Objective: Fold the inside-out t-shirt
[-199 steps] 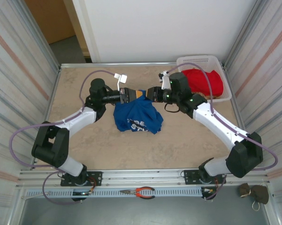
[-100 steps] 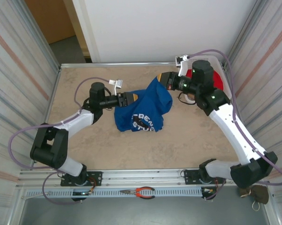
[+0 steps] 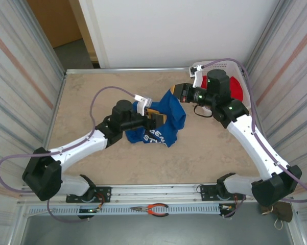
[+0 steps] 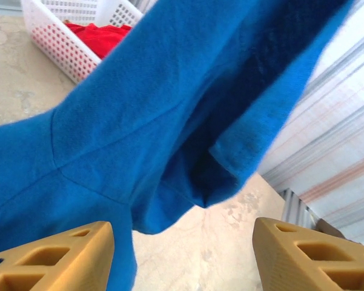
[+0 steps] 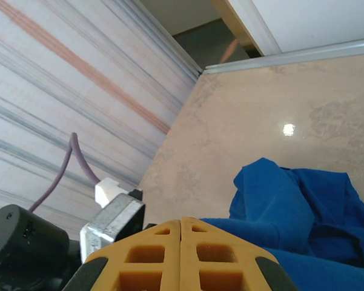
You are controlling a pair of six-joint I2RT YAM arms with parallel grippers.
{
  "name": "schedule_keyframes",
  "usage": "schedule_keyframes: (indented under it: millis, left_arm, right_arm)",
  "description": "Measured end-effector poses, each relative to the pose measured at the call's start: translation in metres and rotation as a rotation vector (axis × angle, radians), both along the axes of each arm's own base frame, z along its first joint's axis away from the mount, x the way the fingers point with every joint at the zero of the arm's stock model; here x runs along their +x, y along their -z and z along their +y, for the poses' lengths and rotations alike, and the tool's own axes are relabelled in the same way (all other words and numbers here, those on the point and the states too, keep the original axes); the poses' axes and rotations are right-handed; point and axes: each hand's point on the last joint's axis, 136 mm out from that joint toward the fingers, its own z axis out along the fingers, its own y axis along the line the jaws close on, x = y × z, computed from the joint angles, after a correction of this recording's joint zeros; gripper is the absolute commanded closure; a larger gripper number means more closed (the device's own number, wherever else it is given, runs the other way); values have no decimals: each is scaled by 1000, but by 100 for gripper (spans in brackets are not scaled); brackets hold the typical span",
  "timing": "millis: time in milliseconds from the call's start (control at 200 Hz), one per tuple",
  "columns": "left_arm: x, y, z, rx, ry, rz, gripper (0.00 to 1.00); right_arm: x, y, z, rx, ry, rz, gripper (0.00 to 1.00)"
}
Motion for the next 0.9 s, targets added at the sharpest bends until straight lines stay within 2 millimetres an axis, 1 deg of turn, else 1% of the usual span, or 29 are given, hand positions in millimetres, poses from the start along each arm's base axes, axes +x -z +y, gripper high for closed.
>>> schedule_keyframes:
  millis: [195,391,426,466,491,521,536,561,606,676,751,822,902]
  left_arm:
    - [24,14,-6,46,-71,18,38]
    - [41,16,-19,60,-87,23,38]
    - [43,18,-21,63,-91,24,39]
    - [46,20,-23,69,-97,27,44]
    - [47,21,-24,72,-101,29,50]
    - [49,23,-26,76,-105,29,61]
    - [51,25,-26,79,-110,31,71]
    - [53,26,-26,81,-117,34,83]
    - [57,28,-28,89,-123,32,100]
    - [62,30,-28,91,-125,32,100]
    - [67,28,-22,81,-122,39,100]
    - [71,22,-14,52,-102,40,100]
    - [69,11,0,0,-65,42,100]
  right_arm:
    - [-7,5,10,-2,-29,11,100]
    - [-15,4,22,10,-60,13,100]
    - [-16,3,23,14,-63,13,100]
    - [-16,3,24,17,-65,12,100]
    - [-16,3,25,18,-65,12,100]
    - [-16,3,24,20,-65,11,100]
    - [-15,3,24,22,-63,13,100]
    - [-14,3,23,26,-59,13,100]
    - [-9,5,19,39,-45,22,100]
    - [-1,10,10,54,-15,40,100]
    - [11,17,-5,61,36,61,100]
    - [22,23,-20,67,84,78,100]
    - [34,34,-34,64,132,95,100]
